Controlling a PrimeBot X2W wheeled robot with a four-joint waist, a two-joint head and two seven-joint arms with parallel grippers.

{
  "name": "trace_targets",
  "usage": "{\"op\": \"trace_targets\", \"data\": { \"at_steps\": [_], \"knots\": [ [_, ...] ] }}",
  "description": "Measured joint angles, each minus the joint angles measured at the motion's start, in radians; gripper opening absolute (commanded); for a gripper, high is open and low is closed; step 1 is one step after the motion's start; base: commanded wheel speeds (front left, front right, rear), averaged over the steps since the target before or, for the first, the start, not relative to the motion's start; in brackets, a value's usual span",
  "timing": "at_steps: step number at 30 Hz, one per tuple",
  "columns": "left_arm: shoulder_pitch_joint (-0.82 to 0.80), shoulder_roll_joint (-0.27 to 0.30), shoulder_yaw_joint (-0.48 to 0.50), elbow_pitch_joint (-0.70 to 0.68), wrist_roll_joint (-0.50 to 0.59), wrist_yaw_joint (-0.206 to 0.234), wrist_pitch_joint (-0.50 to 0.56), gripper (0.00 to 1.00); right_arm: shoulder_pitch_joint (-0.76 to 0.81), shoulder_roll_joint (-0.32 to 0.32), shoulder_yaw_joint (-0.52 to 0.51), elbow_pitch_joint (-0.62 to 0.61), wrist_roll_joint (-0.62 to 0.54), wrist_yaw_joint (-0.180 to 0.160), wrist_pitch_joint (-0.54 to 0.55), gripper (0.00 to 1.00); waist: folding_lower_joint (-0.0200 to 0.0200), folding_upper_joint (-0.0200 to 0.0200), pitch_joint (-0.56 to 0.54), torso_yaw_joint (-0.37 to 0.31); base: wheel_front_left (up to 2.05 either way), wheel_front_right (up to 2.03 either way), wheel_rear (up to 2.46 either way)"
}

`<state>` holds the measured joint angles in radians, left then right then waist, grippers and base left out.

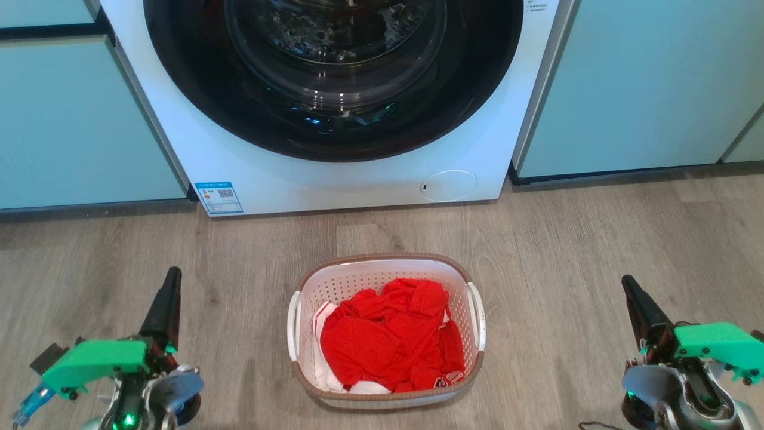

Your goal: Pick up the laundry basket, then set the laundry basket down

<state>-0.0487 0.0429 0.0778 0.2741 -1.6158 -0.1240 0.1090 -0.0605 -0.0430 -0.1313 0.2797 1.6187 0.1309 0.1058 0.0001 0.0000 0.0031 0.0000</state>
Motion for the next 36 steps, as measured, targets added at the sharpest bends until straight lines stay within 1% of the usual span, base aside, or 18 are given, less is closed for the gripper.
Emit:
{"op": "trace_targets", "data": {
  "at_steps": [36],
  "knots": [
    [0.000, 0.000, 0.000, 0.000, 0.000, 0.000, 0.000, 0.00, 0.000, 0.000, 0.000, 0.000, 0.000, 0.000, 0.000, 0.00, 0.0000, 0.0000, 0.000, 0.000, 0.00, 0.00, 0.00]
  ]
}}
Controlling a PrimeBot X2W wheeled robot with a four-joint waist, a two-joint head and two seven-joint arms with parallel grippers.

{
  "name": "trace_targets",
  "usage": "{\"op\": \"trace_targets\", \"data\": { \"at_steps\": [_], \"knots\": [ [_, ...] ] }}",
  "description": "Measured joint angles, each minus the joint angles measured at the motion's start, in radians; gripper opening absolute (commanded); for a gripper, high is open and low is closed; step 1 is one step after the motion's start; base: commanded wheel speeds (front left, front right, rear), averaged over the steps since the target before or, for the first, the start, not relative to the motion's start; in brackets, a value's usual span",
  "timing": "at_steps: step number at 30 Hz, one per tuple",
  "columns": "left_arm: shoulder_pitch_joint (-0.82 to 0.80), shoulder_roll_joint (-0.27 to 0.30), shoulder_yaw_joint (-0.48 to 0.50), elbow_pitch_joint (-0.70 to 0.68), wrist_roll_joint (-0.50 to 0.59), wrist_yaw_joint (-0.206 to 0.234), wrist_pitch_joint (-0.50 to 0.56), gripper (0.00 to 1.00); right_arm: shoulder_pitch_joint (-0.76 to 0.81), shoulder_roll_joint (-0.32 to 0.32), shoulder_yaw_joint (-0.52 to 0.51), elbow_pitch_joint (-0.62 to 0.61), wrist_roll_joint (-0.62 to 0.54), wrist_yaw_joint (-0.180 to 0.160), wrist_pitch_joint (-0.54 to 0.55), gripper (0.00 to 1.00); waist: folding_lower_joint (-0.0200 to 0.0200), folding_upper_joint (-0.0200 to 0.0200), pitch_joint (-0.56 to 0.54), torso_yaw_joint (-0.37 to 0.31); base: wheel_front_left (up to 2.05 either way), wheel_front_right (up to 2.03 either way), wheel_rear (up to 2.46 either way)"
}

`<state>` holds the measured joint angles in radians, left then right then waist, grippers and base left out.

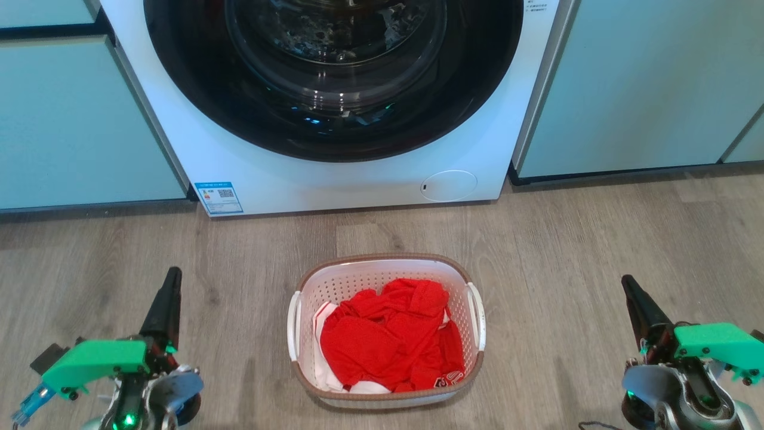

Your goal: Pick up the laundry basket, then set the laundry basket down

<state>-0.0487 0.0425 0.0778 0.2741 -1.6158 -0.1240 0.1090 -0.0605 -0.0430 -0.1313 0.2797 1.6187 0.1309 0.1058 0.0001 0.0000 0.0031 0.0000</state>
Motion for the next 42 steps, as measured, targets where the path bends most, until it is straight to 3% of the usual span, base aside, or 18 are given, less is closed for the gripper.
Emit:
{"op": "trace_targets", "data": {
  "at_steps": [42],
  "knots": [
    [0.000, 0.000, 0.000, 0.000, 0.000, 0.000, 0.000, 0.00, 0.000, 0.000, 0.000, 0.000, 0.000, 0.000, 0.000, 0.00, 0.0000, 0.0000, 0.000, 0.000, 0.00, 0.00, 0.00]
  ]
}}
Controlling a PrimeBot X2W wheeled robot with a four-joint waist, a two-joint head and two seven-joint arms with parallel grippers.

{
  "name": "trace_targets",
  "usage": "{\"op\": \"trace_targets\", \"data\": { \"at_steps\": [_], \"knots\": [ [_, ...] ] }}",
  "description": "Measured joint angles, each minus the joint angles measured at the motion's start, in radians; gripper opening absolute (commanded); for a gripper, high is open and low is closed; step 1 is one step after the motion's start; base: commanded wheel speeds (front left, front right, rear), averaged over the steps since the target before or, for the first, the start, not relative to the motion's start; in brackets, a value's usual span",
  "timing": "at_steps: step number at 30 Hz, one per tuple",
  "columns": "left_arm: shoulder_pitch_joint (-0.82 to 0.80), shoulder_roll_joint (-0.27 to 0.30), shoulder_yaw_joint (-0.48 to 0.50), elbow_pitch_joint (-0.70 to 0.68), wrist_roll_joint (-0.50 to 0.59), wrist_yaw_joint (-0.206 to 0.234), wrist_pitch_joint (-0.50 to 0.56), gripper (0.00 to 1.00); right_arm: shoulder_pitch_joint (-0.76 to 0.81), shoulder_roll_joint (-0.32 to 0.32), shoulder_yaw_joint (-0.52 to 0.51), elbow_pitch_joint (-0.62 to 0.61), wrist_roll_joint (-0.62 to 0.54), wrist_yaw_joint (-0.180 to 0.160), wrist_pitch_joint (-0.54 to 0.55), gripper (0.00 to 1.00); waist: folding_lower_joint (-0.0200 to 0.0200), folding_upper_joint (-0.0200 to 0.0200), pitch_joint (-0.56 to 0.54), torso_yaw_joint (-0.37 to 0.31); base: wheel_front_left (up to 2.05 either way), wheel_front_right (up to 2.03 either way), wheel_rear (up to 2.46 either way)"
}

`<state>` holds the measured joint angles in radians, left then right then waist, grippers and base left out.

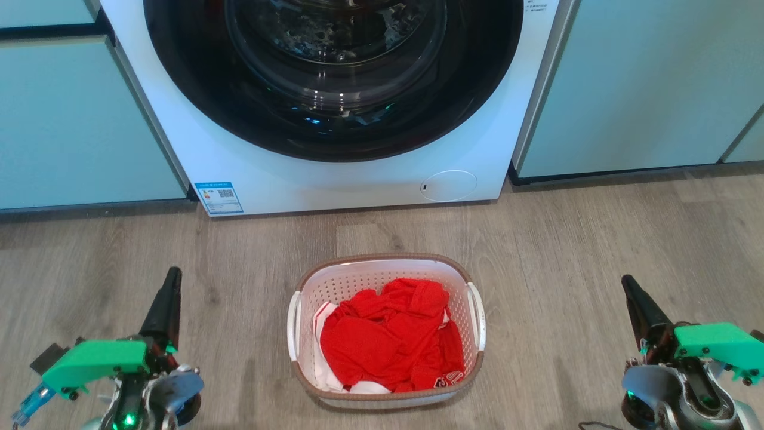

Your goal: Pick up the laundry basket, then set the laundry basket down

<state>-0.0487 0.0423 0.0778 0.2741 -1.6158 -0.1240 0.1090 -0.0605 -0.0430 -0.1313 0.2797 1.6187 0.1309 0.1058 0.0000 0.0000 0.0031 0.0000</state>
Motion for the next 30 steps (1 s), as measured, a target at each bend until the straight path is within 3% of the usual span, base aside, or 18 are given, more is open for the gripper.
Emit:
{"op": "trace_targets", "data": {
  "at_steps": [30],
  "knots": [
    [0.000, 0.000, 0.000, 0.000, 0.000, 0.000, 0.000, 0.00, 0.000, 0.000, 0.000, 0.000, 0.000, 0.000, 0.000, 0.00, 0.0000, 0.0000, 0.000, 0.000, 0.00, 0.00, 0.00]
  ]
}}
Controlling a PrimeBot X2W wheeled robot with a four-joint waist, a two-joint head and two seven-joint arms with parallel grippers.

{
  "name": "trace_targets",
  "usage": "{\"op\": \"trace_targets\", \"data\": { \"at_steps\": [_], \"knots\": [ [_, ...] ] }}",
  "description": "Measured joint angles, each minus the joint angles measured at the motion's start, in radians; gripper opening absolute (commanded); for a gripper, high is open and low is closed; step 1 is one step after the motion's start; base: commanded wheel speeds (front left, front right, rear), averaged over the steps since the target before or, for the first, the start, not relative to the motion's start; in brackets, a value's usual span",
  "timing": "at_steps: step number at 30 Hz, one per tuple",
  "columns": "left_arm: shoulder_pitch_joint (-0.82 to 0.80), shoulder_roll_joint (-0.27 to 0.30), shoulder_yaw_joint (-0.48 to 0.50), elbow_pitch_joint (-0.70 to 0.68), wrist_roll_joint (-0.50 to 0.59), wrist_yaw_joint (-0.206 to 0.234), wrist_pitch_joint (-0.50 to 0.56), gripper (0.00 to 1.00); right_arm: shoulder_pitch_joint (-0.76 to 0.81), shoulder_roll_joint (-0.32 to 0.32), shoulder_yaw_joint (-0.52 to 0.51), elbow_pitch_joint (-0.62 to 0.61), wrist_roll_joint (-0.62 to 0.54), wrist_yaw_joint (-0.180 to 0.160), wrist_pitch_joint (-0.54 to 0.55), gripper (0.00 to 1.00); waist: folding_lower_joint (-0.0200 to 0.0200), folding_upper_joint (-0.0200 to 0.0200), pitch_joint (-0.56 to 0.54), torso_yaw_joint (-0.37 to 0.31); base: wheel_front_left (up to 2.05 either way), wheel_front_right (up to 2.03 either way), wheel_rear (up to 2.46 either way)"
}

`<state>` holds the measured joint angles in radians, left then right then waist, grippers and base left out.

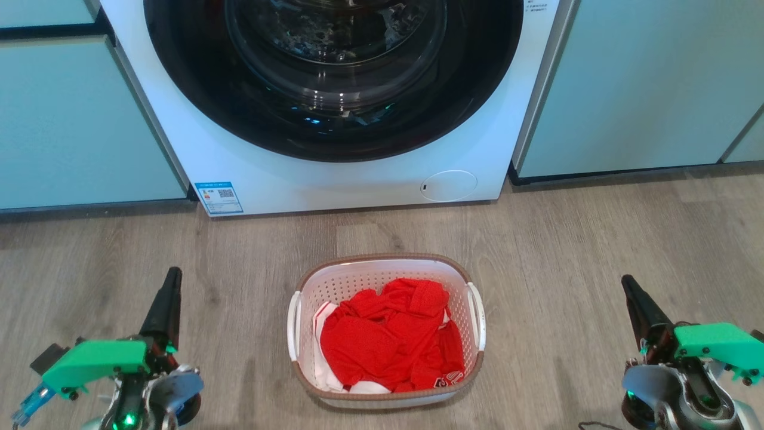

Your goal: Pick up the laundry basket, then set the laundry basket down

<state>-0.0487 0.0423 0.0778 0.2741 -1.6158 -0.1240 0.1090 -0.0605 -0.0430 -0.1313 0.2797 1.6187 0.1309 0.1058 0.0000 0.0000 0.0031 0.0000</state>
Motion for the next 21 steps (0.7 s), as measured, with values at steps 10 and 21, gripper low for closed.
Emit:
{"op": "trace_targets", "data": {
  "at_steps": [10, 21],
  "knots": [
    [0.000, 0.000, 0.000, 0.000, 0.000, 0.000, 0.000, 0.00, 0.000, 0.000, 0.000, 0.000, 0.000, 0.000, 0.000, 0.00, 0.0000, 0.0000, 0.000, 0.000, 0.00, 0.00, 0.00],
    [0.000, 0.000, 0.000, 0.000, 0.000, 0.000, 0.000, 0.00, 0.000, 0.000, 0.000, 0.000, 0.000, 0.000, 0.000, 0.00, -0.0001, 0.0000, 0.000, 0.000, 0.00, 0.00, 0.00]
  ]
}}
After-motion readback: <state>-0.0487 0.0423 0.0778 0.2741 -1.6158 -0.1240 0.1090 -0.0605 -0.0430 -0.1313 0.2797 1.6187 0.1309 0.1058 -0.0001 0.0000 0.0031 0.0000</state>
